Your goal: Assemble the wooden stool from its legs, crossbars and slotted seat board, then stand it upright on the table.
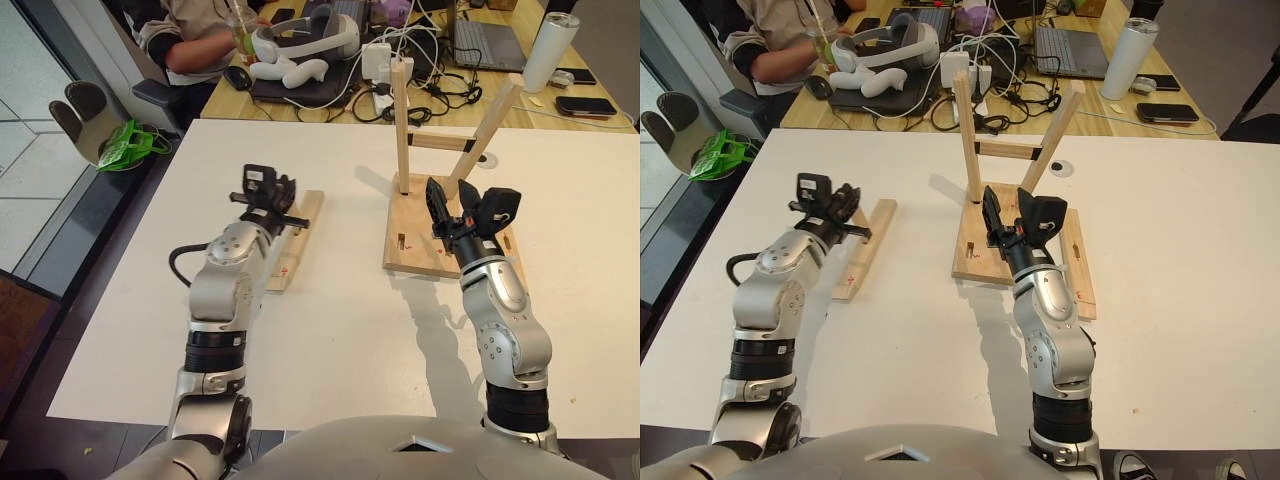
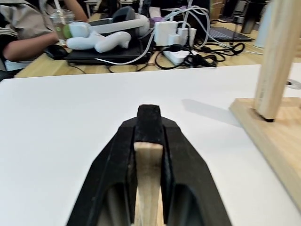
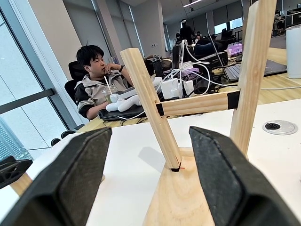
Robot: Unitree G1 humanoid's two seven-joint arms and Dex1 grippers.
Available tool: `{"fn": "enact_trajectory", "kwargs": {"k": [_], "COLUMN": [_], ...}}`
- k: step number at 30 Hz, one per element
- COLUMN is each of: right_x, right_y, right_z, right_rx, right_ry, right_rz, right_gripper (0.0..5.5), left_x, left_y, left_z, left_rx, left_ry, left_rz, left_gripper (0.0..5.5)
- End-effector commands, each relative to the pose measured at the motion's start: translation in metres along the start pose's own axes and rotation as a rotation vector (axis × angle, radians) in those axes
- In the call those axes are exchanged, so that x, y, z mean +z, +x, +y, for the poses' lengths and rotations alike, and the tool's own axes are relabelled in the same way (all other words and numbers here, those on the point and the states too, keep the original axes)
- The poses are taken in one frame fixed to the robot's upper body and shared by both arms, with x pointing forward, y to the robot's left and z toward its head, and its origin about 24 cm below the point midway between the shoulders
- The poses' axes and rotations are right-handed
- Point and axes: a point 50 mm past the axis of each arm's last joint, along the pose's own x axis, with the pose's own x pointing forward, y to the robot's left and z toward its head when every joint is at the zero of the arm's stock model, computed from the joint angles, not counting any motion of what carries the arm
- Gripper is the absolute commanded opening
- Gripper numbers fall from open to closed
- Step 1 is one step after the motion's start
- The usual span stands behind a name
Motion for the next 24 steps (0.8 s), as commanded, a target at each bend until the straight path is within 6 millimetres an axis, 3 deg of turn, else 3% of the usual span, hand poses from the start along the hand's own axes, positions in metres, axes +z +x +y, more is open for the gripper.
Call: {"fn": "enact_trajectory", "kwargs": {"k": [1, 19, 24], "right_x": [0.0, -0.001, -0.002], "right_y": [0.001, 0.002, 0.002], "right_z": [0.002, 0.003, 0.003], "right_rx": [0.0, 0.002, 0.0], "right_ry": [0.002, 0.009, 0.008], "right_rz": [-0.007, -0.001, 0.0], "right_gripper": [3.06, 3.06, 3.06], "left_x": [0.027, 0.024, 0.025], "left_y": [0.004, 0.008, 0.008], "left_z": [-0.027, -0.044, -0.044], "left_rx": [-0.067, -0.062, -0.068], "left_ry": [0.034, 0.037, 0.052], "left_rz": [-0.068, -0.076, -0.086], "left_gripper": [0.42, 0.42, 1.28]}}
